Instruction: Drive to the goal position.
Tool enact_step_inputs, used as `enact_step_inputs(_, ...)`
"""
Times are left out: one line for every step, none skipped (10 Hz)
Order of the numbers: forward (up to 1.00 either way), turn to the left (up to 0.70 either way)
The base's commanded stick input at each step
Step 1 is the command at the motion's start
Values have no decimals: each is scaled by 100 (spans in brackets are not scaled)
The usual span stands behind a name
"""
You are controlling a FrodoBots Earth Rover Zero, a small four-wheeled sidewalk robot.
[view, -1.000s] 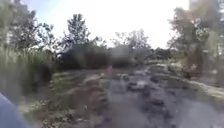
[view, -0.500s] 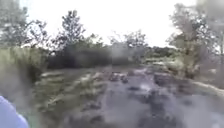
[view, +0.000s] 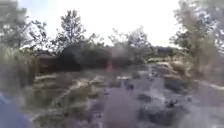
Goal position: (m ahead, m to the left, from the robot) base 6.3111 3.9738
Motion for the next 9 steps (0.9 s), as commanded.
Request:
enact_step_inputs(100, 27)
enact_step_inputs(100, 27)
enact_step_inputs(100, 27)
enact_step_inputs(100, 27)
enact_step_inputs(100, 27)
enact_step_inputs(100, 27)
enact_step_inputs(100, 27)
enact_step_inputs(100, 27)
enact_step_inputs(100, 27)
